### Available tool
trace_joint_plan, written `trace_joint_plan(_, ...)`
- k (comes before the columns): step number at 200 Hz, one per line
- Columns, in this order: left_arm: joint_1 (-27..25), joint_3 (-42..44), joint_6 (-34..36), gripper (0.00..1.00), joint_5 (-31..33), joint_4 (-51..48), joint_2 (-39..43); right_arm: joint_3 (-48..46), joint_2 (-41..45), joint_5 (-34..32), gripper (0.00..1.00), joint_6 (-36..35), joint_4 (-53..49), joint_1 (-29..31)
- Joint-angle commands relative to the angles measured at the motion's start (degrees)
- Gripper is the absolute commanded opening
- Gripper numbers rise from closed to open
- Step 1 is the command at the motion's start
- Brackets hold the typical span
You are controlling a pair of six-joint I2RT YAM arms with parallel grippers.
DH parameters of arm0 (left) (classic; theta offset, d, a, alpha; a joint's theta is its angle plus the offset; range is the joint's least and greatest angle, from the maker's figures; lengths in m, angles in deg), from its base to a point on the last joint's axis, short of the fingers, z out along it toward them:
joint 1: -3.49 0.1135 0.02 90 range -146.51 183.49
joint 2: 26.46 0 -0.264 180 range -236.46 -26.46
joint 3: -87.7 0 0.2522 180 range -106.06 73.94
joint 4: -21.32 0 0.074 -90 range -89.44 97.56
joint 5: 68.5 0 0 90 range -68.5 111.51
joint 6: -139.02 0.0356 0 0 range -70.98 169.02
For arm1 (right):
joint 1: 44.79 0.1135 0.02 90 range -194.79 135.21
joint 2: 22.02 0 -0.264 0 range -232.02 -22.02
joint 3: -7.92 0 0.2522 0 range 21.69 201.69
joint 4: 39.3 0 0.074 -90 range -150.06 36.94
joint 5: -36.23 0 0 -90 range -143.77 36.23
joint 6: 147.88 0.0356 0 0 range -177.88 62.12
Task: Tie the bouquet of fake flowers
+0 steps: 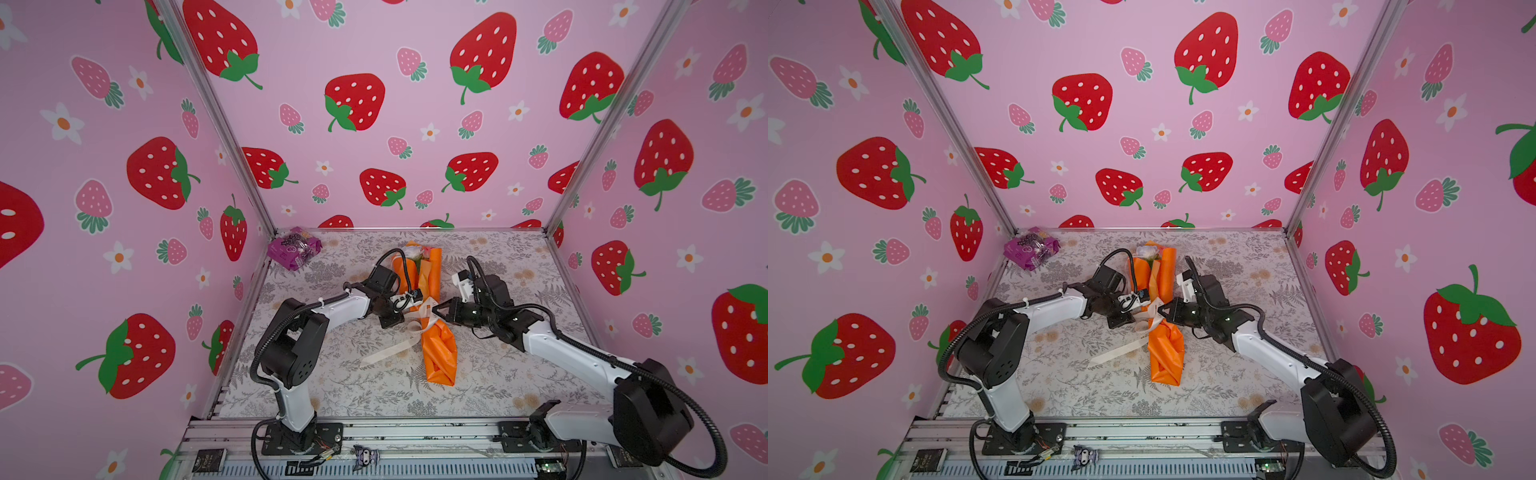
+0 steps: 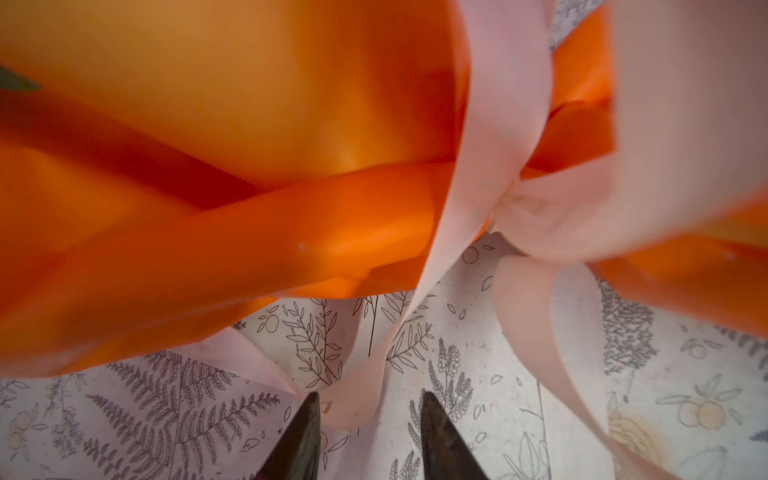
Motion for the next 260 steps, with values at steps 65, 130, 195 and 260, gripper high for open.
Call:
trace_joint_plan(65, 0.2, 2.9, 2.1, 0.0, -0.4, 0.7, 7.8, 1.8, 0.6, -2.2, 0.06, 1.4, -1.0, -0.4)
trace_joint_plan(130, 0.1, 3.5, 2.9, 0.39, -1.7, -0.1, 8.5, 2.3, 0.2, -2.4, 0.06, 1.2, -1.0, -0.5)
trace_joint_plan(195, -0.3, -0.5, 6.3, 0.43, -1.3, 1.0, 2.2, 2.1, -0.2, -1.8, 0.07, 1.3, -1.1, -0.5)
trace_joint_plan(260, -1.2, -0.7, 6.5, 0.44, -1.2, 4.1, -0.4, 1.9, -0.4, -1.6, 0.07, 1.4, -1.1, -0.7)
